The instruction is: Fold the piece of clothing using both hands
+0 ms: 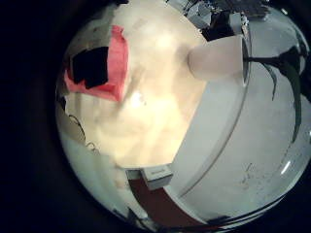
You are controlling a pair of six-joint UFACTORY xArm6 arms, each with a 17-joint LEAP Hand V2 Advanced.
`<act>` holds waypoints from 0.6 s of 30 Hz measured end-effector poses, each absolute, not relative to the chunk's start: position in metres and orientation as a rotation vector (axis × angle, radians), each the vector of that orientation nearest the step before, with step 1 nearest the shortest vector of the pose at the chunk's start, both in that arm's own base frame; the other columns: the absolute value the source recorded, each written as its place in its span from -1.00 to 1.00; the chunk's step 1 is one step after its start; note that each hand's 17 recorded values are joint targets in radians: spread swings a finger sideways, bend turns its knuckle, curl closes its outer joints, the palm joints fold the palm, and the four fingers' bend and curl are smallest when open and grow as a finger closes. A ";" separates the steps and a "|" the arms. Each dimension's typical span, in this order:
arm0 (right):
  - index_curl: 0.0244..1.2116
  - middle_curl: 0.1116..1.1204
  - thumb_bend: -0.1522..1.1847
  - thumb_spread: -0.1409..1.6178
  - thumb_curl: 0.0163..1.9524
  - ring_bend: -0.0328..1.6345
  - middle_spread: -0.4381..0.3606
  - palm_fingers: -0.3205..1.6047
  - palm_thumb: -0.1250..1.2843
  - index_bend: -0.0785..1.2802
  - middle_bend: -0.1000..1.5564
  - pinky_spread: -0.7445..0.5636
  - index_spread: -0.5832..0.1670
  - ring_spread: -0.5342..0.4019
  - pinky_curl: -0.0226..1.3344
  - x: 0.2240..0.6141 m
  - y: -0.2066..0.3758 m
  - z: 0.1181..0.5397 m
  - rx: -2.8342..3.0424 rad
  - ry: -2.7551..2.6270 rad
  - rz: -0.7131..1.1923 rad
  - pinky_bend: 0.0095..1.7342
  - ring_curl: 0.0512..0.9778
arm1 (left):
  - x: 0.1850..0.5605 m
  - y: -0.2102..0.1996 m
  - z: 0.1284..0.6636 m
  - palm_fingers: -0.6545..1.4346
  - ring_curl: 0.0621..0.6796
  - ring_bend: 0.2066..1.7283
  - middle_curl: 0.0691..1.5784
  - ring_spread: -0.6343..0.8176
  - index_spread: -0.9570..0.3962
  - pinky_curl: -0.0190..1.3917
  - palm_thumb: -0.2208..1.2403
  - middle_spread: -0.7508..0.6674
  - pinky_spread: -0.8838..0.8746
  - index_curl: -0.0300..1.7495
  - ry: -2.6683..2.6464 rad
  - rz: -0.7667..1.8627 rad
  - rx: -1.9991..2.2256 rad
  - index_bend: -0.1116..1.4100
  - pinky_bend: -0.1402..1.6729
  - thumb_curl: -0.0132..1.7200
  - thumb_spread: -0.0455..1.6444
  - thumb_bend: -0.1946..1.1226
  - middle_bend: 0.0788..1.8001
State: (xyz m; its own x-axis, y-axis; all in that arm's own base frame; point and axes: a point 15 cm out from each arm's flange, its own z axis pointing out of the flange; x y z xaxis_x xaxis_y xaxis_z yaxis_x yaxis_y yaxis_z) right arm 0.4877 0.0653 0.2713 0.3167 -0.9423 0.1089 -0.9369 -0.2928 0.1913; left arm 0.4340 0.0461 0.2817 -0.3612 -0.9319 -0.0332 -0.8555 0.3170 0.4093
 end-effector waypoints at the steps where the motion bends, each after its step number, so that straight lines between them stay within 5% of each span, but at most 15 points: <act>1: 0.46 0.46 -0.77 0.53 -0.27 0.60 -0.30 0.41 0.83 0.67 0.66 -0.26 -0.17 -0.39 0.46 0.498 0.069 0.265 2.362 -1.721 -0.041 0.33 0.63 | 0.442 0.047 0.274 0.55 0.67 0.52 0.38 -0.74 -0.51 0.01 0.35 -0.81 -0.74 0.68 -2.374 -0.527 1.650 -0.61 0.41 -0.34 0.21 -0.74 -0.08; 7: 0.48 0.48 -0.81 0.66 -0.35 0.61 -0.32 0.29 0.52 0.63 0.64 -0.28 -0.20 -0.42 0.51 0.548 0.083 0.223 2.342 -1.761 -0.035 0.31 0.66 | 0.487 0.062 0.226 0.40 0.69 0.51 0.38 -0.74 -0.48 0.04 0.22 -0.82 -0.74 0.64 -2.377 -0.462 1.760 -0.63 0.37 -0.37 0.22 -0.76 -0.07; 11: 0.48 0.49 -0.79 0.76 -0.44 0.61 -0.32 0.28 0.44 0.59 0.63 -0.30 -0.23 -0.42 0.53 0.597 0.096 0.210 2.435 -1.846 0.130 0.31 0.66 | 0.508 0.070 0.209 0.35 0.67 0.50 0.35 -0.74 -0.45 0.06 0.20 -0.82 -0.75 0.60 -2.329 -0.456 1.841 -0.65 0.36 -0.39 0.22 -0.75 -0.07; 16: 0.41 0.39 -0.78 0.86 -0.53 0.62 -0.29 0.19 0.36 0.31 0.49 -0.39 -0.28 -0.43 0.47 0.628 0.101 0.192 2.478 -1.902 0.219 0.30 0.59 | 0.528 0.067 0.204 -0.20 0.64 0.34 0.25 -0.67 -0.29 0.09 0.06 -0.69 -0.69 0.42 -2.288 -0.356 1.926 -0.73 0.31 -0.43 0.24 -0.77 -0.29; 18: 0.33 0.34 -0.79 0.91 -0.58 0.63 -0.30 0.07 0.30 0.01 0.40 -0.46 -0.28 -0.44 0.42 0.641 0.103 0.195 2.510 -1.927 0.275 0.34 0.54 | 0.542 0.068 0.206 -0.35 0.50 0.21 0.18 -0.56 -0.17 0.05 0.02 -0.58 -0.61 0.33 -2.269 -0.255 1.989 -0.69 0.21 -0.46 0.26 -0.76 -0.39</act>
State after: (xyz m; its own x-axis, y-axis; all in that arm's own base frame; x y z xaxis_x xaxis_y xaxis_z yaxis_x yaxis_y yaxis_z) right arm 0.6414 0.1034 0.1950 0.2491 -0.9615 0.1158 -0.9555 -0.2635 -0.1326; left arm 0.5420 0.0680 0.2060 -0.1336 -0.9907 -0.0257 -0.9716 0.1259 0.2002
